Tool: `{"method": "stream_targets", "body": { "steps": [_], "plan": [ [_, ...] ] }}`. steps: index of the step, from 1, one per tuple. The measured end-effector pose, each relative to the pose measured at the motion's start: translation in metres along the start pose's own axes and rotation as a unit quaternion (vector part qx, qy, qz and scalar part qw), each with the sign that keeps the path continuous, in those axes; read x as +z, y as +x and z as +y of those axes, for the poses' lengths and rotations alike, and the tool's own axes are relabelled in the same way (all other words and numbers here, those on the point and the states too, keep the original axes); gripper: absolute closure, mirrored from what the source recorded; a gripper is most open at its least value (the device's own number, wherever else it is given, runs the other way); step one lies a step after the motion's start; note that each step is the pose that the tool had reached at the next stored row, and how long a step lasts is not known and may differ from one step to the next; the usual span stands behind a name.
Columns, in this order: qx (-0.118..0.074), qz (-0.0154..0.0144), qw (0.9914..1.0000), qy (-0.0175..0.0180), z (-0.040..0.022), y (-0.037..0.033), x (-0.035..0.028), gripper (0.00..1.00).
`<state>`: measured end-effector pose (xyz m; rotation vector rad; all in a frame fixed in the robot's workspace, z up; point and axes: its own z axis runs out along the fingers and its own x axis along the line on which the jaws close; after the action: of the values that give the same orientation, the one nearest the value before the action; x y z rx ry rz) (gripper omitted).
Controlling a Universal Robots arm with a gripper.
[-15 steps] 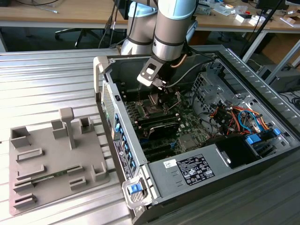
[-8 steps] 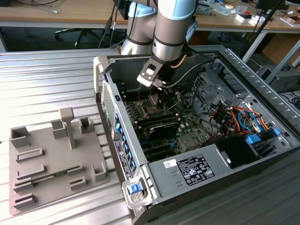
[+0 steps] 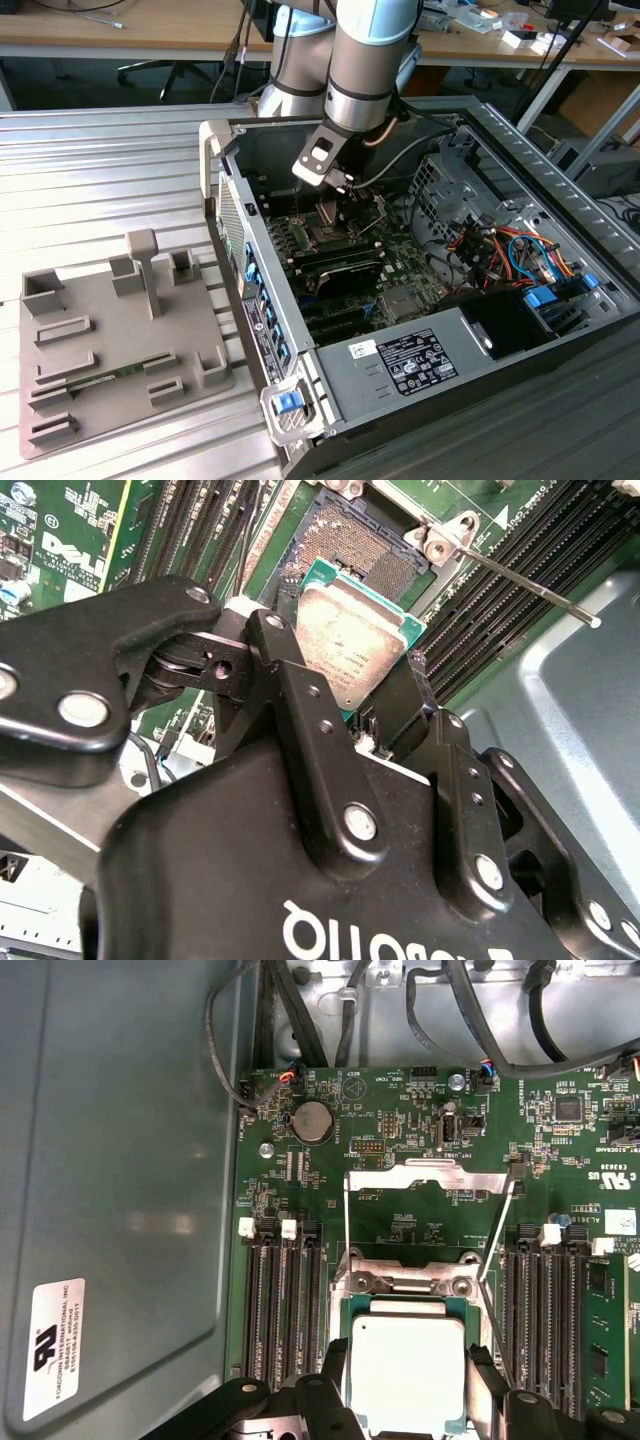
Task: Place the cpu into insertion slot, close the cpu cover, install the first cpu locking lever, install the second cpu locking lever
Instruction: 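Place the cpu into insertion slot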
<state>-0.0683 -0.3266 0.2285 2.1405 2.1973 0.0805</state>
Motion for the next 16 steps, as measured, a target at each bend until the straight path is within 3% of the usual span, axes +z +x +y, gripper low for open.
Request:
{"method": "stream_targets", "body": {
  "steps": [10,14,16],
  "plan": [
    [0.000,-0.0003,1.00000,-0.0001,-0.0002,0.0001,0.0013,0.45],
    [0.000,-0.0033,0.99999,0.0001,-0.0005,0.0001,0.0013,0.45],
    [-0.001,-0.0072,0.99997,0.0002,-0.0005,0.0002,0.0012,0.45]
  ]
}}
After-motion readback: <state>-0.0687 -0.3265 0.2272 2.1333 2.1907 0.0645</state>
